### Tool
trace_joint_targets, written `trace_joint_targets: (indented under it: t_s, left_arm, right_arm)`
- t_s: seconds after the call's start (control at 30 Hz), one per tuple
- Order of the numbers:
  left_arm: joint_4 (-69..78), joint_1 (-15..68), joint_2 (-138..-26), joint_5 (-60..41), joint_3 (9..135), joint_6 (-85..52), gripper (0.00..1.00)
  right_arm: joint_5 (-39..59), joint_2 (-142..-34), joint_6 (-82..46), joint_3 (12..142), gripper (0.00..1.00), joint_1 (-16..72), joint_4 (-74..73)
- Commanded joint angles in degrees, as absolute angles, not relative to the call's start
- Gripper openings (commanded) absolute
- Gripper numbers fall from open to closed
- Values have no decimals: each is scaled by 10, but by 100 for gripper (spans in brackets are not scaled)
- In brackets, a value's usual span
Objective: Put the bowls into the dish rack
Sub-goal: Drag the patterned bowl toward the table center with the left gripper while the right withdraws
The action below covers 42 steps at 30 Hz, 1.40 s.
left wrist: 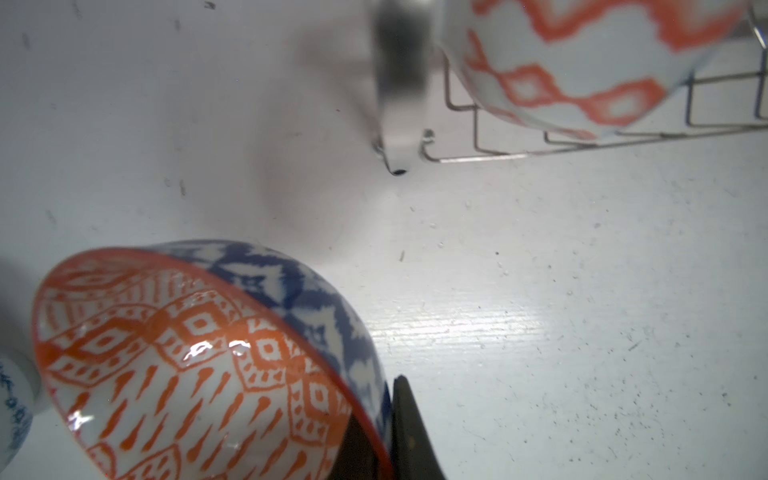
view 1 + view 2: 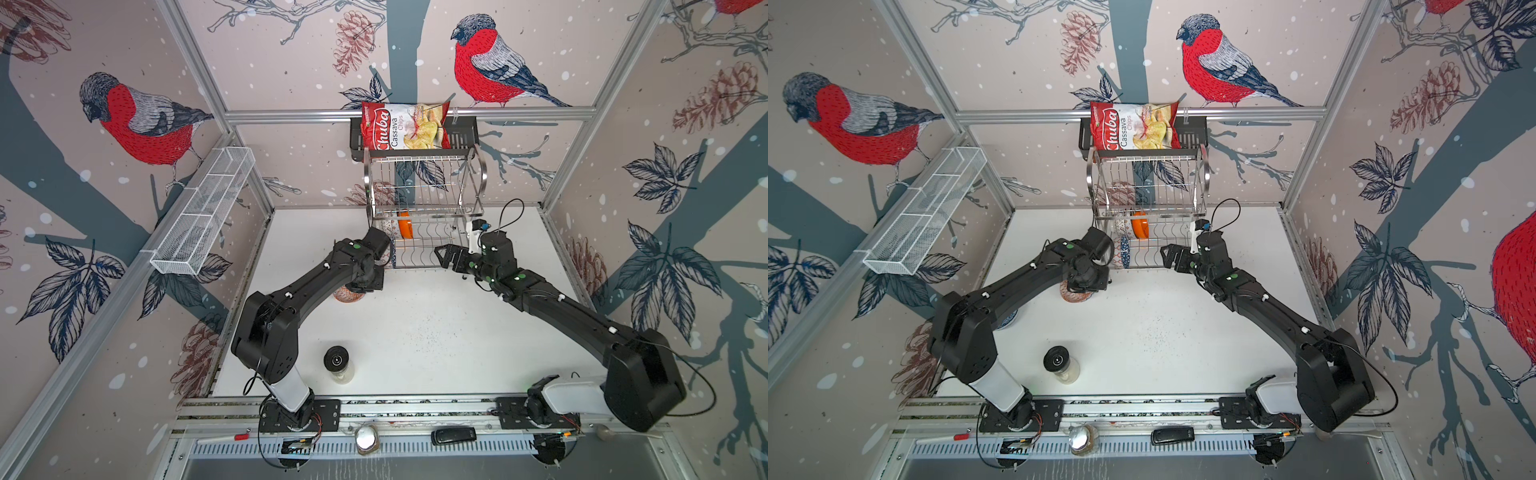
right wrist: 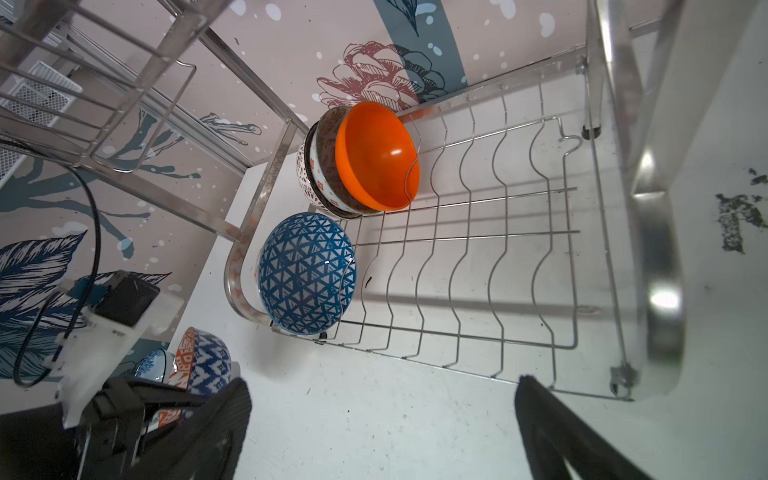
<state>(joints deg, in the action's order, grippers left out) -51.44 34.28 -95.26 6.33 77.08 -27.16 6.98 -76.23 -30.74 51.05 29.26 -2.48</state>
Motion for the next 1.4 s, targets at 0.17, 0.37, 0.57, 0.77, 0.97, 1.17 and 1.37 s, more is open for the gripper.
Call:
trace_joint_targets:
  t_s: [0.17,0.37,0.57,0.77,0.97,1.17,1.37]
  left_arm:
    - [-516,464,-1046,54,866,-308,0]
    - [-537,501,-1135,37,951,-287,0]
    - [-553,530,-1193,27,1001,-261,0]
    - [-557,551,-1223,29,1022,-252,0]
    - [-554,556,-1240,23,1028,-250,12]
    - [-556,559,-1238,23,1034,-250,27]
    - [-559,559,-1231,27,1042,-249,39]
  right_arm:
    - [36,-724,-329,483,100,258,-3]
    - [37,-676,-355,449,100,216,-1]
    - [26,-642,-357,431,100,181,17]
    - [29,-632,-365,417,100,167,23]
    - [24,-632,-376,418,100,162,21]
    - [24,-630,-381,423,100,157,22]
    - [22,-621,-386,415,100,152,24]
